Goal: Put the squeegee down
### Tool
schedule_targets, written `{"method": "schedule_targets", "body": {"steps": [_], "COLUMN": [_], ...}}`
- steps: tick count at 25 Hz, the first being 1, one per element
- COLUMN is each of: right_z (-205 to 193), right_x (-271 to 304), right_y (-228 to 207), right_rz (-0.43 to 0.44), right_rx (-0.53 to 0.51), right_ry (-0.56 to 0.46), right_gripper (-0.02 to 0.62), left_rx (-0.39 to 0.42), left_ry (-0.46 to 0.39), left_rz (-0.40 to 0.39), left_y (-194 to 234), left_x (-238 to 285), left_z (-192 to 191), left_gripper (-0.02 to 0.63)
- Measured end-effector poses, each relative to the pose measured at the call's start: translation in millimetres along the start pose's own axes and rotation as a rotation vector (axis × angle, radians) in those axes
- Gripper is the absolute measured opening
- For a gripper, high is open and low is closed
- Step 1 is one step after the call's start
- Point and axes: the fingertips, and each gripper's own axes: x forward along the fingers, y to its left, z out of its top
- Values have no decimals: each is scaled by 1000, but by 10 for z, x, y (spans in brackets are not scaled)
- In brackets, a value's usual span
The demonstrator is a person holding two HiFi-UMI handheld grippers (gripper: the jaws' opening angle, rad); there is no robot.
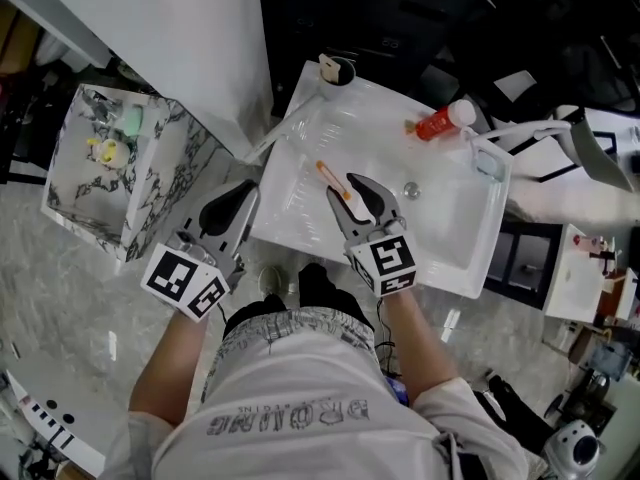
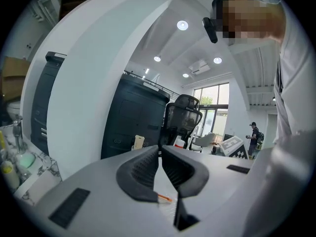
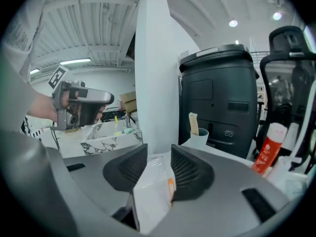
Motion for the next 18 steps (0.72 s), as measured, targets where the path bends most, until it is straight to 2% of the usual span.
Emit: {"method": "schedule_targets", "body": {"steps": [18], "right_z": [414], "right_x": [-379], "right_y": [141], "right_rz": [-102], "right_rx": [-23], "right_ry": [-74], "right_gripper": [23], "left_rx": [29], "left_ry": [-25], "left_rz": [-91], "left_y": [-81], "left_x": [-50], "left_z": [207], "left_gripper": [34]}}
